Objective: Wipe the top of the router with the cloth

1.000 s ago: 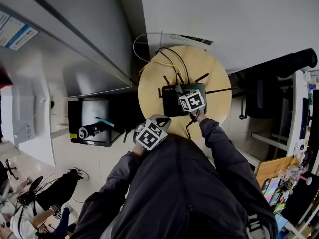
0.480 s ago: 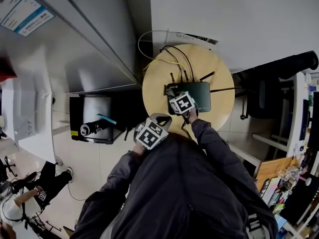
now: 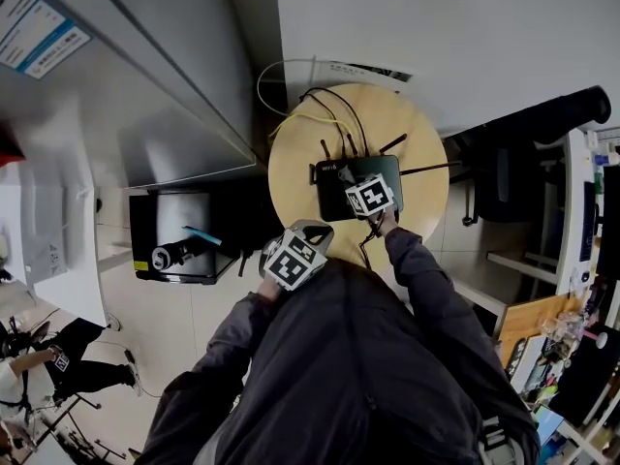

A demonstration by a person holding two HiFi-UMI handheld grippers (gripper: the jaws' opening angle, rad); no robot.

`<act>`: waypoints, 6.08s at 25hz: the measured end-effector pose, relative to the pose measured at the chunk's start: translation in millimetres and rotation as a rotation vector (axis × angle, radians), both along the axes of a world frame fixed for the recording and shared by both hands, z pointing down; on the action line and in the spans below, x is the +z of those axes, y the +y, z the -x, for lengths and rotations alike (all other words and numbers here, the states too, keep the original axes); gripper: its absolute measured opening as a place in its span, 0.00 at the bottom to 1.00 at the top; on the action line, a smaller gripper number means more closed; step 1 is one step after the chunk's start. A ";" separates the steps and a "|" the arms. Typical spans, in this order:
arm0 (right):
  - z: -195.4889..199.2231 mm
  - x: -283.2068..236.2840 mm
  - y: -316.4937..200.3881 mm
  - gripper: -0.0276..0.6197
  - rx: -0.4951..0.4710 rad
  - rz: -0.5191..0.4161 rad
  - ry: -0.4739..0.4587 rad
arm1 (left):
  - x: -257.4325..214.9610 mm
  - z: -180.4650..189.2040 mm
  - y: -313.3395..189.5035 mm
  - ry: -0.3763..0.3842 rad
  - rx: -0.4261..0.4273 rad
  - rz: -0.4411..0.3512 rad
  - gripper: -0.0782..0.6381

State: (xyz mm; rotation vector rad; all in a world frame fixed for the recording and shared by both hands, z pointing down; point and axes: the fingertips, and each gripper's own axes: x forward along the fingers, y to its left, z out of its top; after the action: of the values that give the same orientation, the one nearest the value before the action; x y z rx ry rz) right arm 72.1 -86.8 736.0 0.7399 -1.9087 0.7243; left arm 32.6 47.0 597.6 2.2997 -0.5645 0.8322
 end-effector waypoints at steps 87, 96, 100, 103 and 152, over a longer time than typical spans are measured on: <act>-69.3 1.7 3.2 0.09 0.063 0.025 -0.060 | 2.0 -26.3 -8.6 -0.021 0.054 0.006 0.11; -139.5 1.4 -7.0 0.09 0.180 0.016 -0.028 | 2.2 -38.9 -9.6 -0.032 0.071 -0.002 0.11; -152.3 2.1 -7.6 0.09 0.205 0.010 -0.022 | 2.6 -40.8 -8.1 -0.035 0.075 -0.001 0.11; -154.4 1.7 -7.1 0.09 0.210 0.003 -0.010 | 1.3 -40.4 -6.2 -0.037 0.073 -0.004 0.11; -140.4 1.4 50.4 0.09 0.265 0.003 -0.018 | -0.3 -26.1 23.5 -0.021 0.132 -0.006 0.11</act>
State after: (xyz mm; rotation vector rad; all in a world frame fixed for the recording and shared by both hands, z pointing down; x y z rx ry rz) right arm 212.5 -36.4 737.4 0.9995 -1.8442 0.8985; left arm 58.7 70.5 597.3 2.3568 -0.4282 0.9187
